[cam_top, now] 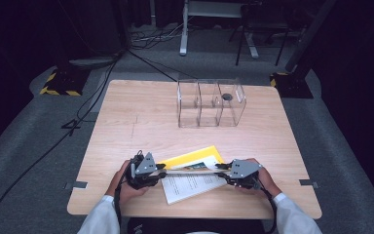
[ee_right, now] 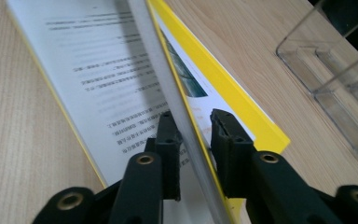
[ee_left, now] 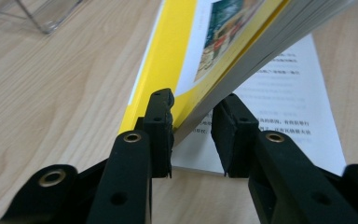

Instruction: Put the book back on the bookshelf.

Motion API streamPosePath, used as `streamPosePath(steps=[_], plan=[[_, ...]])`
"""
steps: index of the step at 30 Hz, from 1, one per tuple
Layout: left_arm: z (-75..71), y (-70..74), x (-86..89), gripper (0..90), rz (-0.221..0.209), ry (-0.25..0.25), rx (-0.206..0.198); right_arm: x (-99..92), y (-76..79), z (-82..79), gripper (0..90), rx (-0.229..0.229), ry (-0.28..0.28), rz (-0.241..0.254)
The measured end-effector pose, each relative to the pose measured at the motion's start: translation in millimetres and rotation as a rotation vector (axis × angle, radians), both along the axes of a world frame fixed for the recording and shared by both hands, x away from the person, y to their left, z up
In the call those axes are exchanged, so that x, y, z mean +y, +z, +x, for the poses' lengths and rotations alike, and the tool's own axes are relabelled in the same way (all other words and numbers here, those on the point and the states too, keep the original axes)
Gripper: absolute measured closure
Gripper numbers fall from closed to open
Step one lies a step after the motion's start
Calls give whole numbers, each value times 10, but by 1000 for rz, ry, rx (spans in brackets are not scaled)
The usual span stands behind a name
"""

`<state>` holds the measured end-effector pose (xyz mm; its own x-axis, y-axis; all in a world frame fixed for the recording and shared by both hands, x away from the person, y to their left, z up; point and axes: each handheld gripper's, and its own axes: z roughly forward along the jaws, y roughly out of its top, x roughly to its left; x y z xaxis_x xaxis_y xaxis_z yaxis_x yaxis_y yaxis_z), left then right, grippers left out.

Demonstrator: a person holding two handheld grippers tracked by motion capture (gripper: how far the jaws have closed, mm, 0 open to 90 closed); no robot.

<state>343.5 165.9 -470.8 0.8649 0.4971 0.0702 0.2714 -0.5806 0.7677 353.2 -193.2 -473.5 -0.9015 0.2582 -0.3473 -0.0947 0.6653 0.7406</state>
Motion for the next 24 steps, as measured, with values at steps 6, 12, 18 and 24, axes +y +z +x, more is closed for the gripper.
streamPosePath(steps=[6,12,18,24], plan=[[60,2,63,606,5,49,3,94,18,-23,799,-6,20,2],[-105,102,96,436,-10,87,-18,122,21,-29,797,-6,29,-20],[-256,300,14,270,-66,94,-74,151,58,-23,801,-1,32,-30],[-427,429,-301,243,-37,38,-133,261,94,-33,808,-1,41,-57]])
